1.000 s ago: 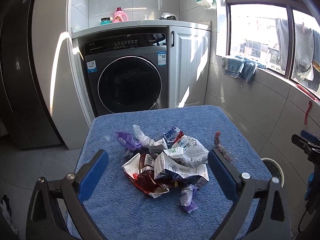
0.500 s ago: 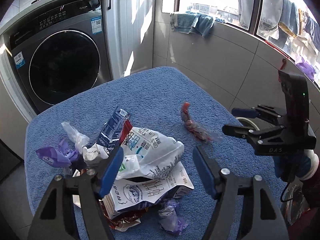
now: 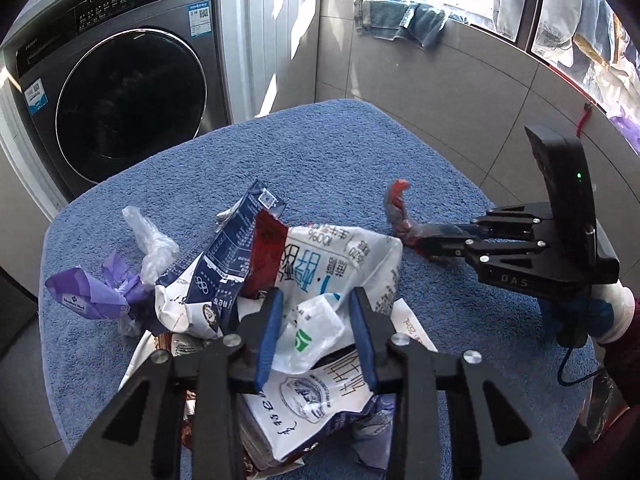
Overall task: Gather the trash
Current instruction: 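Grasp the white paper bag with the left tool while the right tool grasps the clear wrapper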
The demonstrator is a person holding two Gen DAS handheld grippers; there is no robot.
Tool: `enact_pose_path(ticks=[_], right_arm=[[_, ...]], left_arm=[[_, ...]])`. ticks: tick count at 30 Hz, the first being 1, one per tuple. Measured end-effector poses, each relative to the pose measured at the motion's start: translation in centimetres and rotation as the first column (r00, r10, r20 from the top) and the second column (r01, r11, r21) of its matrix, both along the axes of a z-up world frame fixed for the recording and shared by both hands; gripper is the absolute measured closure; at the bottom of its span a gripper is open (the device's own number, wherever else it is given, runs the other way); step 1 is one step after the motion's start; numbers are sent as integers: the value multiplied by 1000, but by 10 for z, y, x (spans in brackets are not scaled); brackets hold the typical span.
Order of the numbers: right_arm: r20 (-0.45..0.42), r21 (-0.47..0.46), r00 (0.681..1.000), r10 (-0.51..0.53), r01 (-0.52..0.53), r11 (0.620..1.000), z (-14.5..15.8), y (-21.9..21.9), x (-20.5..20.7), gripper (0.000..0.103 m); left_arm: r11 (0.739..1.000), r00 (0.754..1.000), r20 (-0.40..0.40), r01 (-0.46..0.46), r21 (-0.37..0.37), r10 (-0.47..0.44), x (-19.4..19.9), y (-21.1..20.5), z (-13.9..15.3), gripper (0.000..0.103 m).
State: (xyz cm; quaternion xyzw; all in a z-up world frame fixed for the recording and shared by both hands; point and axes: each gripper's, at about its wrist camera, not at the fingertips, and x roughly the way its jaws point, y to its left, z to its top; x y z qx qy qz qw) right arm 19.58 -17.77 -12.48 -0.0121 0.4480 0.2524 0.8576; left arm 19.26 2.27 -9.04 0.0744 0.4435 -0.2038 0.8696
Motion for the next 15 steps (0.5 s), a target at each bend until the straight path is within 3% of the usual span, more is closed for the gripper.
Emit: enact_pose_path(ticks=[5, 10, 15], right_arm=[[37, 43, 999, -3, 2, 999, 10, -9, -18, 98], [82, 107, 997, -3, -6, 994, 35, -16, -37, 98], [116, 205, 991, -73, 48, 978, 56, -53, -55, 98]], left_arm=[[997, 999, 37, -36, -73, 39, -15, 12, 21, 84], [984, 994, 52, -89, -153, 97, -23, 22, 48, 87], [982, 993, 88, -68, -175, 84, -29, -1, 76, 87]])
